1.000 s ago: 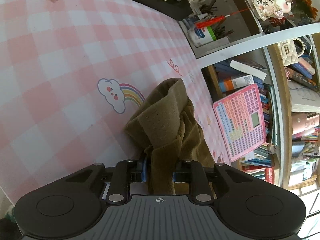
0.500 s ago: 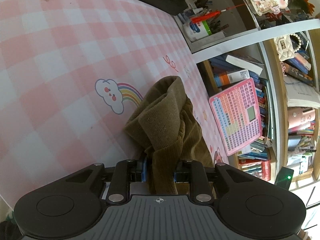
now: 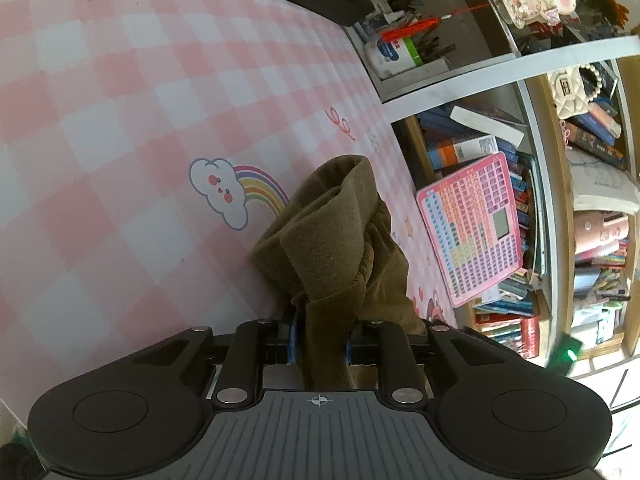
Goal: Fold clothes
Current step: 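Lift the held garment end with the left gripper and fold it over the garment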
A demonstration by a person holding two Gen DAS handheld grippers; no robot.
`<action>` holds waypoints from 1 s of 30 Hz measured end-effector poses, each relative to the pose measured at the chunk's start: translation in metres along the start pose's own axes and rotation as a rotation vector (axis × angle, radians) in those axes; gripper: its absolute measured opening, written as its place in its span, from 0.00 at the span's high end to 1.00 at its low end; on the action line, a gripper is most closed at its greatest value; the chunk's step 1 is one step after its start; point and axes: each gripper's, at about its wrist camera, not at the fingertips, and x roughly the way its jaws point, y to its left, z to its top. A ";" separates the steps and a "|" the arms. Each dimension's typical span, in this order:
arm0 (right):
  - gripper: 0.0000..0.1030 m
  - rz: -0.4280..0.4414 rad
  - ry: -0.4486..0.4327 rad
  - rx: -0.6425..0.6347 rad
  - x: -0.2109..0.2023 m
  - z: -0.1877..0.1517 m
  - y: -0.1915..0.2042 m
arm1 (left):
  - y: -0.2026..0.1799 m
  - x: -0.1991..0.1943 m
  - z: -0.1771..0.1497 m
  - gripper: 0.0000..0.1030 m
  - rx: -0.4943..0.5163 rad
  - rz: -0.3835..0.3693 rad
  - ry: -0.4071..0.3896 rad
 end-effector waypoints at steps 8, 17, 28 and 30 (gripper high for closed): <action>0.67 0.083 -0.056 0.043 -0.067 -0.065 0.037 | 0.004 0.004 -0.002 0.77 -0.065 -0.030 -0.013; 0.64 0.021 -0.014 -0.044 -0.028 -0.071 0.060 | -0.006 0.007 0.000 0.55 -0.044 -0.036 0.004; 0.65 0.073 0.028 -0.040 -0.080 -0.109 0.073 | -0.007 0.008 -0.001 0.55 -0.060 -0.032 -0.007; 0.64 0.086 0.061 -0.054 -0.080 -0.119 0.079 | -0.007 0.008 -0.001 0.55 -0.064 -0.031 -0.011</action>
